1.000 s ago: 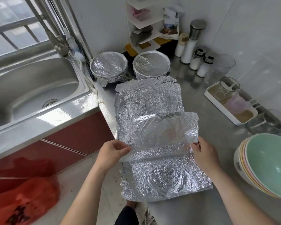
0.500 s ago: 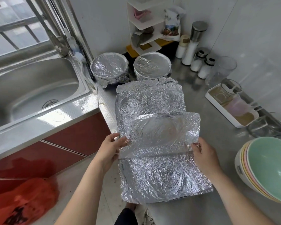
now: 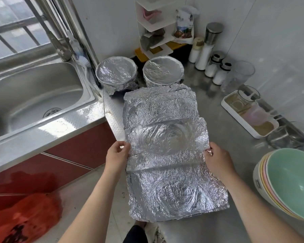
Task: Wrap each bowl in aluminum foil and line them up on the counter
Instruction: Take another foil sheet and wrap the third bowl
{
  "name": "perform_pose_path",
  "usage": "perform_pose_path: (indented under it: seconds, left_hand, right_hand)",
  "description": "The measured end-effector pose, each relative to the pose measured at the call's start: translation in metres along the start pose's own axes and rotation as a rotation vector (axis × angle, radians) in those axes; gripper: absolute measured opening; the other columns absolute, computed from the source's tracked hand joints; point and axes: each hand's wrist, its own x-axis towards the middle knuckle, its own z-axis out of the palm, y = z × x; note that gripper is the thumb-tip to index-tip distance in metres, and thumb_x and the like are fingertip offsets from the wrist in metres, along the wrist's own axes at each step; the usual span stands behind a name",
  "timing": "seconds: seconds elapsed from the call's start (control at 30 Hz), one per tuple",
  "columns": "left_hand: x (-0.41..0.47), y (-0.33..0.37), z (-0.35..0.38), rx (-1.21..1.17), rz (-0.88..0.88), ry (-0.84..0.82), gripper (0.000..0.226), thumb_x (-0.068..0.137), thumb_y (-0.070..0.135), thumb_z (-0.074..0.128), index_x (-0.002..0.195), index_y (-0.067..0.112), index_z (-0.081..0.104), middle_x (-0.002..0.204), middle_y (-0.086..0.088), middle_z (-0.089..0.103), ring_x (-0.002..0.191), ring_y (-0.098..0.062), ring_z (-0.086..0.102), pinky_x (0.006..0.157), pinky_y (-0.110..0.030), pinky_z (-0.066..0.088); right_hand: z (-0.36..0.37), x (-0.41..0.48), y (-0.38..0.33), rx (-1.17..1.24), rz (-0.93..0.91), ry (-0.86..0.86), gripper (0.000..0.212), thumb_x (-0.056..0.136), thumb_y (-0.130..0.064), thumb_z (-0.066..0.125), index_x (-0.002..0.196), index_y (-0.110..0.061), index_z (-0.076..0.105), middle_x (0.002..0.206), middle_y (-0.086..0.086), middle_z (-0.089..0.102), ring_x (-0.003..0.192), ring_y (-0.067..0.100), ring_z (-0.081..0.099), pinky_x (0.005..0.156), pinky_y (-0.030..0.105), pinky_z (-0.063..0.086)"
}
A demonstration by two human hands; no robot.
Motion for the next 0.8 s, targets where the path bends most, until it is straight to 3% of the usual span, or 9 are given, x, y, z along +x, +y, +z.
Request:
perform_pose_path:
  seconds: [0.07,0.13,0.23,0.3,0.4,0.57,0.7,0.8]
  left_hand:
    - [-0.004,0.005,-0.003,0.117,0.006,-0.058,0.023,0.090,0.031,0.069,0.107,0.023,0.056,0.083,0.001,0.062,0.071,-0.016,0.057,0.065,-0.029,0.044]
    - [-0.007,0.003,-0.011,0.206,0.012,-0.134,0.057,0.082,0.034,0.077,0.125,0.033,0.041,0.094,-0.001,0.065,0.084,-0.014,0.064,0.072,-0.027,0.048]
    - [-0.011,-0.002,-0.020,0.237,0.027,-0.214,0.085,0.074,0.033,0.083,0.138,0.039,0.028,0.097,-0.008,0.063,0.089,-0.017,0.065,0.074,-0.025,0.047]
    - [-0.015,-0.005,-0.022,0.263,0.032,-0.249,0.087,0.074,0.030,0.084,0.139,0.042,0.027,0.099,-0.007,0.059,0.090,-0.015,0.063,0.073,-0.021,0.046]
    - [-0.018,-0.009,-0.021,0.361,0.072,-0.266,0.088,0.074,0.028,0.084,0.141,0.045,0.029,0.100,-0.003,0.056,0.091,-0.012,0.060,0.082,-0.029,0.051]
    - [-0.017,-0.017,-0.014,0.522,0.138,-0.190,0.066,0.081,0.024,0.079,0.132,0.038,0.041,0.076,-0.001,0.056,0.063,-0.014,0.058,0.058,-0.028,0.050]
    - [-0.025,-0.018,-0.008,0.663,0.204,-0.145,0.056,0.084,0.023,0.075,0.127,0.030,0.040,0.069,0.001,0.057,0.059,-0.013,0.056,0.050,-0.026,0.039]
    - [-0.029,-0.022,-0.007,0.704,0.253,-0.111,0.054,0.085,0.023,0.075,0.125,0.026,0.039,0.067,0.001,0.057,0.061,-0.014,0.054,0.053,-0.031,0.036]
  right_hand:
    - [0.001,0.004,-0.001,-0.013,0.024,-0.001,0.009,0.093,-0.015,0.054,0.087,-0.012,0.050,0.083,0.010,0.062,0.074,0.030,0.055,0.060,0.033,0.038]
    - [0.003,0.007,-0.001,-0.025,0.039,-0.007,0.009,0.093,-0.015,0.054,0.087,-0.013,0.048,0.087,0.014,0.064,0.075,0.030,0.055,0.060,0.032,0.038]
    - [0.005,0.009,-0.001,-0.044,0.062,-0.025,0.016,0.094,-0.018,0.053,0.104,-0.006,0.057,0.096,0.016,0.066,0.083,0.033,0.059,0.063,0.030,0.037]
    - [0.005,0.009,-0.003,-0.065,0.070,-0.031,0.024,0.095,-0.018,0.053,0.112,-0.003,0.057,0.102,0.018,0.065,0.090,0.035,0.059,0.066,0.029,0.035]
    - [0.004,0.009,-0.006,-0.073,0.079,-0.034,0.028,0.095,-0.018,0.052,0.117,-0.001,0.056,0.107,0.018,0.065,0.094,0.035,0.059,0.068,0.029,0.035]
    - [0.007,0.010,-0.005,-0.043,0.108,-0.034,0.030,0.094,-0.016,0.051,0.120,-0.002,0.056,0.103,0.018,0.065,0.088,0.035,0.060,0.065,0.033,0.043]
    - [0.010,0.005,-0.005,-0.005,0.113,-0.010,0.034,0.093,-0.014,0.050,0.127,-0.005,0.053,0.103,0.016,0.065,0.078,0.031,0.060,0.060,0.034,0.044]
    - [0.010,0.000,-0.004,-0.029,0.120,0.022,0.027,0.092,-0.018,0.057,0.118,-0.013,0.055,0.100,0.010,0.066,0.079,0.029,0.061,0.066,0.038,0.049]
